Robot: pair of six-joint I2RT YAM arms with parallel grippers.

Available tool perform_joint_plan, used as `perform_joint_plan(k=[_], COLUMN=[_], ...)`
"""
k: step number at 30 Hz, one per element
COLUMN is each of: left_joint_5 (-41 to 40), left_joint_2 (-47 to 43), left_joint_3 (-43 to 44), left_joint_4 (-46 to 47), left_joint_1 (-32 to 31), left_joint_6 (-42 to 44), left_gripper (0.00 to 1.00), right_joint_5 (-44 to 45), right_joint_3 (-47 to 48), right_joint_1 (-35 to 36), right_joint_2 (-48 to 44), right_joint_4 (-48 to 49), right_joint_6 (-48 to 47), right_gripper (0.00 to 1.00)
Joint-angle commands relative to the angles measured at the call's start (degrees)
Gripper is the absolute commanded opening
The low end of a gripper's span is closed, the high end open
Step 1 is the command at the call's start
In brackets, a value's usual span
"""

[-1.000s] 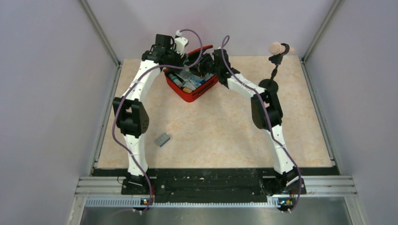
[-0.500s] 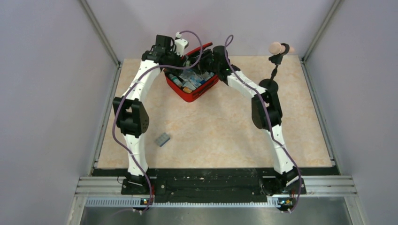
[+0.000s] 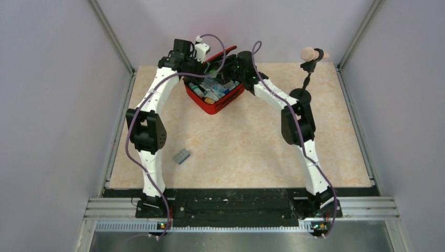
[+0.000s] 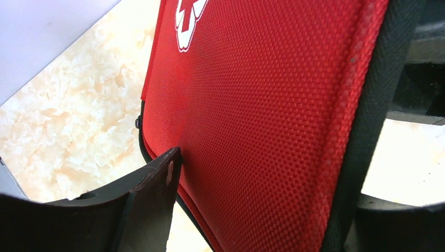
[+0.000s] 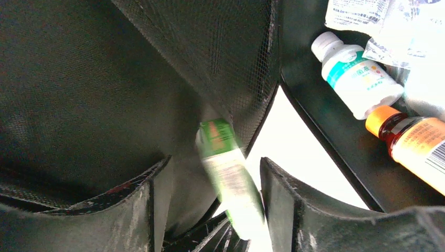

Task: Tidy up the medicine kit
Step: Place the medical item at the medicine box.

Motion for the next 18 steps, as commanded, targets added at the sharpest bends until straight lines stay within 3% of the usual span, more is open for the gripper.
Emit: perform_joint_plan(k=[1, 5, 15, 18], left_joint_5=[0.2, 0.7, 2.7, 4.2], left_joint_2=[-1.3, -1.4, -0.8, -0.8], left_joint_3=[-0.3, 0.0, 0.7, 0.8], left_joint_4=[0.3, 0.2, 1.0, 1.6], left_joint_1=[0.4, 0.9, 1.9, 2.2], left_joint_6=[0.0, 0.6, -1.3, -2.0], left_gripper=[0.69, 0.69, 0.68, 0.68], right_joint_5=[-1.1, -0.9, -0.6, -0.9], right_joint_3=[2.5, 3.3, 1.0, 0.9], right_joint_1=[0.1, 0.0, -0.7, -0.6], right_joint_2=[-0.3, 0.1, -1.5, -1.9], right_joint_4=[2.4, 2.5, 1.7, 2.5], right_joint_6=[4.7, 4.2, -2.0, -4.7], right_gripper=[0.62, 0.61, 0.45, 0.3])
